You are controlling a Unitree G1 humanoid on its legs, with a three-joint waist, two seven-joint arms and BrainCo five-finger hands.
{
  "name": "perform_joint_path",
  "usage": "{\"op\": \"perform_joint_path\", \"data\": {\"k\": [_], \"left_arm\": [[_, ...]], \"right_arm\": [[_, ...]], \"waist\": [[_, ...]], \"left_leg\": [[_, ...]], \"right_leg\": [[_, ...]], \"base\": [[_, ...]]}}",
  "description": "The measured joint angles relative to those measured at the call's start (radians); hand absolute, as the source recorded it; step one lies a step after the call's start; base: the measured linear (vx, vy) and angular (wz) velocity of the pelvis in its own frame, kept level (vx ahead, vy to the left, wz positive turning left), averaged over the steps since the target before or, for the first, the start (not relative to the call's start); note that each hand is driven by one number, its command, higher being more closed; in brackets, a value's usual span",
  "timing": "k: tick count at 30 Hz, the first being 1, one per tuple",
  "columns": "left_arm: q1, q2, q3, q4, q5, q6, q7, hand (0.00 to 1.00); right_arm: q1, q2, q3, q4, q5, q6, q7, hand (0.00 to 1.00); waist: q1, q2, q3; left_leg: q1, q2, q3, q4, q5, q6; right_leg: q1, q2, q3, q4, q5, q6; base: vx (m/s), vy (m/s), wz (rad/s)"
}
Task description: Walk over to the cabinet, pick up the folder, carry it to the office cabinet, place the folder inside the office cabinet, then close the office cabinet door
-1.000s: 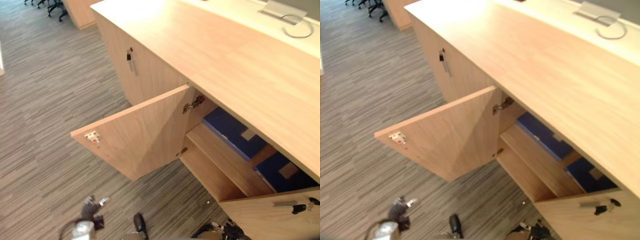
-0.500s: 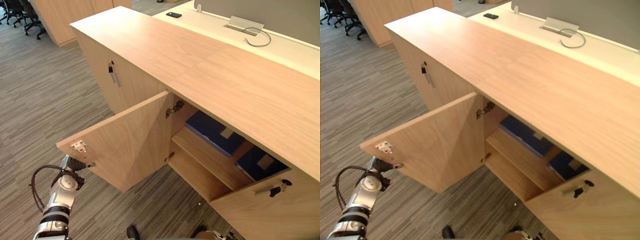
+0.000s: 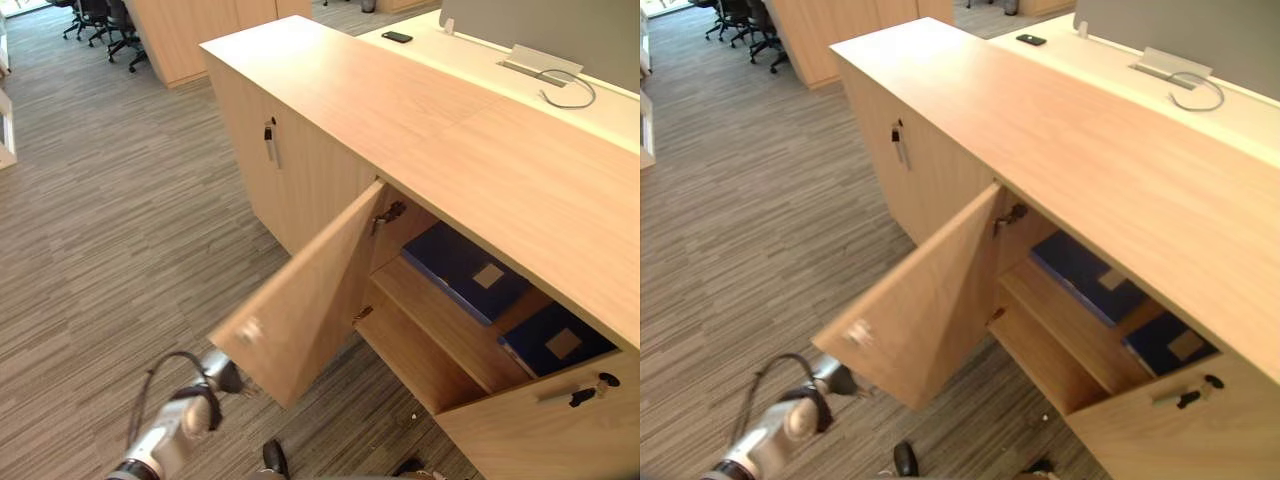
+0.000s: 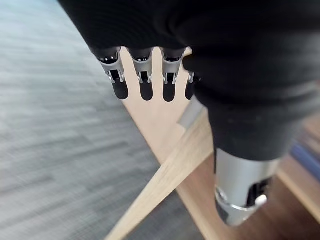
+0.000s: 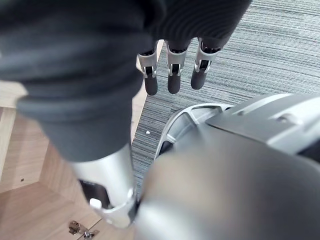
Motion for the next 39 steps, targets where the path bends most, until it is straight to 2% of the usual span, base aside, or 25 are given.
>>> {"op": "perform_joint_path", "data": {"k": [2,3,5,6,8,10,13,21,24,26,27,28,30,31,32,33,34,35,36,37,38,39], "left_arm": [[-0.013,-0.058,-0.108,-0.033,-0.083,-0.022,-0.076,0.0],[-0.049,-0.121,-0.217,-0.083,-0.198,-0.06,-0.159,0.0],[-0.076,-0.178,-0.284,-0.131,-0.258,-0.102,-0.202,0.0],[-0.102,-0.249,-0.34,-0.168,-0.331,-0.139,-0.238,0.0],[-0.129,-0.308,-0.371,-0.18,-0.408,-0.154,-0.268,0.0],[-0.159,-0.339,-0.385,-0.179,-0.485,-0.152,-0.298,0.0],[-0.163,-0.335,-0.392,-0.173,-0.552,-0.126,-0.315,0.0],[-0.154,-0.349,-0.399,-0.154,-0.628,-0.098,-0.336,0.0],[-0.093,-0.377,-0.2,0.061,-0.668,-0.081,-0.331,0.0],[-0.064,-0.371,0.002,0.278,-0.7,-0.058,-0.291,0.0],[-0.057,-0.37,0.059,0.336,-0.706,-0.055,-0.283,0.0],[-0.047,-0.371,0.15,0.434,-0.703,-0.054,-0.263,0.0],[-0.033,-0.39,0.49,0.703,-0.625,-0.039,-0.152,0.0],[-0.033,-0.386,0.573,0.751,-0.611,-0.034,-0.124,0.0],[-0.025,-0.375,0.704,0.81,-0.57,-0.017,-0.072,0.0],[-0.009,-0.355,0.781,0.84,-0.552,-0.005,-0.053,0.0],[0.029,-0.343,0.856,0.86,-0.553,0.018,-0.037,0.0],[0.049,-0.347,0.879,0.86,-0.555,0.029,-0.031,0.0],[0.072,-0.364,0.912,0.86,-0.598,0.036,-0.022,0.0],[0.088,-0.381,0.949,0.854,-0.643,0.017,-0.02,0.0],[0.083,-0.396,0.961,0.834,-0.672,0.01,-0.02,0.0],[0.079,-0.405,0.965,0.822,-0.695,0.005,-0.02,0.0]], "right_arm": [[-0.001,0.01,0.0,0.007,-0.012,0.002,0.001,0.0],[-0.001,0.017,-0.001,0.029,-0.023,0.009,0.003,0.0],[-0.001,0.023,-0.002,0.042,-0.024,0.014,0.005,0.0],[0.0,0.035,-0.002,0.049,-0.024,0.022,0.007,0.0],[0.0,0.039,-0.002,0.054,-0.025,0.029,0.01,0.0],[0.0,0.036,0.002,0.069,-0.025,0.031,0.016,0.0],[0.0,0.029,0.018,0.075,-0.023,0.031,0.024,0.0],[0.0,0.012,0.059,0.087,-0.019,0.031,0.036,0.0],[-0.001,0.008,0.092,0.079,-0.019,0.035,0.042,0.0],[-0.002,0.007,0.113,0.063,-0.019,0.036,0.044,0.0],[-0.002,0.004,0.129,0.061,-0.019,0.036,0.044,0.0],[0.001,0.0,0.145,0.053,-0.02,0.036,0.045,0.0],[0.005,-0.02,0.23,0.024,-0.019,0.035,0.045,0.0],[0.005,-0.024,0.25,0.019,-0.019,0.034,0.045,0.0],[0.004,-0.031,0.277,0.006,-0.019,0.034,0.044,0.0],[-0.013,-0.03,0.292,0.011,-0.019,0.034,0.044,0.0],[-0.047,-0.03,0.305,0.019,-0.017,0.033,0.045,0.0],[-0.061,-0.035,0.318,0.02,-0.016,0.031,0.044,0.0],[-0.086,-0.041,0.334,0.035,-0.015,0.029,0.045,0.0],[-0.1,-0.038,0.337,0.049,-0.014,0.03,0.045,0.0],[-0.106,-0.036,0.339,0.055,-0.016,0.03,0.045,0.0],[-0.12,-0.036,0.361,0.074,-0.02,0.032,0.045,0.0]], "waist": [[-0.016,-0.011,-0.012],[-0.032,-0.023,-0.02],[-0.045,-0.029,-0.024],[-0.056,-0.033,-0.026],[-0.063,-0.03,-0.029],[-0.066,-0.026,-0.032],[-0.07,-0.025,-0.033],[-0.076,-0.025,-0.043],[-0.089,-0.024,-0.053],[-0.091,-0.029,-0.054],[-0.091,-0.029,-0.053],[-0.091,-0.028,-0.055],[-0.091,-0.018,-0.071],[-0.092,-0.017,-0.074],[-0.089,-0.013,-0.079],[-0.076,-0.029,-0.08],[-0.067,-0.052,-0.078],[-0.066,-0.052,-0.077],[-0.048,-0.044,-0.071],[-0.02,-0.045,-0.06],[0.009,-0.041,-0.053],[0.024,-0.034,-0.048]], "left_leg": [[0.0,-0.014,0.017,0.0,-0.006,0.009],[0.0,-0.023,0.025,0.0,-0.011,0.016],[0.0,-0.026,0.025,0.0,-0.012,0.018],[0.0,-0.025,0.026,-0.002,-0.013,0.018],[0.001,-0.02,0.027,-0.004,-0.013,0.017],[0.003,-0.005,0.033,-0.004,-0.01,0.011],[0.004,0.012,0.039,-0.005,-0.005,0.002],[0.033,0.027,0.08,-0.004,-0.007,-0.006],[0.041,0.049,0.099,0.002,-0.013,-0.02],[0.038,0.091,0.136,0.046,-0.036,-0.039],[0.037,0.11,0.149,0.067,-0.052,-0.04],[0.037,0.139,0.165,0.103,-0.074,-0.058],[0.039,0.22,0.204,0.165,-0.133,-0.108],[0.042,0.236,0.205,0.171,-0.136,-0.114],[0.054,0.273,0.207,0.204,-0.114,-0.14],[0.055,0.308,0.2,0.267,-0.076,-0.155],[0.05,0.331,0.169,0.371,-0.028,-0.121],[0.037,0.342,0.13,0.425,-0.003,-0.087],[0.005,0.357,0.014,0.537,0.067,0.001],[-0.038,0.363,-0.115,0.66,0.148,0.013],[-0.081,0.357,-0.198,0.787,0.112,-0.006],[-0.127,0.338,-0.275,0.917,0.022,-0.018]], "right_leg": [[0.001,-0.001,0.014,-0.033,0.03,-0.003],[0.001,-0.001,0.021,-0.056,0.055,-0.01],[0.002,-0.001,0.021,-0.063,0.059,-0.014],[0.002,0.001,0.022,-0.064,0.059,-0.015],[0.001,0.007,0.023,-0.064,0.059,-0.015],[0.0,0.025,0.026,-0.07,0.058,-0.016],[-0.004,0.044,0.032,-0.074,0.054,-0.022],[-0.006,0.069,0.077,-0.09,0.057,-0.025],[-0.003,0.106,0.089,-0.117,0.059,-0.036],[-0.005,0.155,0.125,-0.16,0.064,-0.044],[-0.006,0.169,0.135,-0.17,0.064,-0.044],[-0.007,0.193,0.153,-0.186,0.063,-0.045],[-0.013,0.274,0.202,-0.215,0.053,-0.068],[-0.018,0.293,0.214,-0.208,0.048,-0.078],[-0.04,0.332,0.234,-0.192,0.02,-0.113],[-0.057,0.346,0.277,-0.167,-0.005,-0.132],[-0.069,0.353,0.339,-0.128,-0.016,-0.146],[-0.063,0.357,0.363,-0.119,-0.024,-0.156],[-0.042,0.372,0.408,-0.124,-0.036,-0.174],[-0.005,0.387,0.451,-0.139,-0.046,-0.19],[0.017,0.401,0.483,-0.146,-0.055,-0.203],[0.06,0.42,0.507,-0.164,-0.063,-0.214]], "base": [[-0.01,0.058,-0.25],[0.01,0.028,-0.21],[0.01,0.001,-0.1],[0.0,-0.025,-0.04],[-0.01,-0.039,-0.07],[-0.02,-0.068,-0.11],[-0.02,-0.056,-0.09],[-0.03,-0.023,-0.17],[-0.05,-0.05,-0.24],[-0.04,-0.091,-0.53],[-0.06,-0.133,-0.62],[-0.05,-0.162,-0.76],[0.01,-0.216,-1.0],[0.09,-0.24,-0.92],[0.1,-0.192,-0.95],[0.17,-0.29,-1.43],[0.23,-0.338,-1.38],[0.32,-0.434,-1.4],[0.34,-0.406,-1.18],[0.35,-0.348,-1.22],[0.35,-0.316,-1.0],[0.28,-0.242,-0.66]]}}
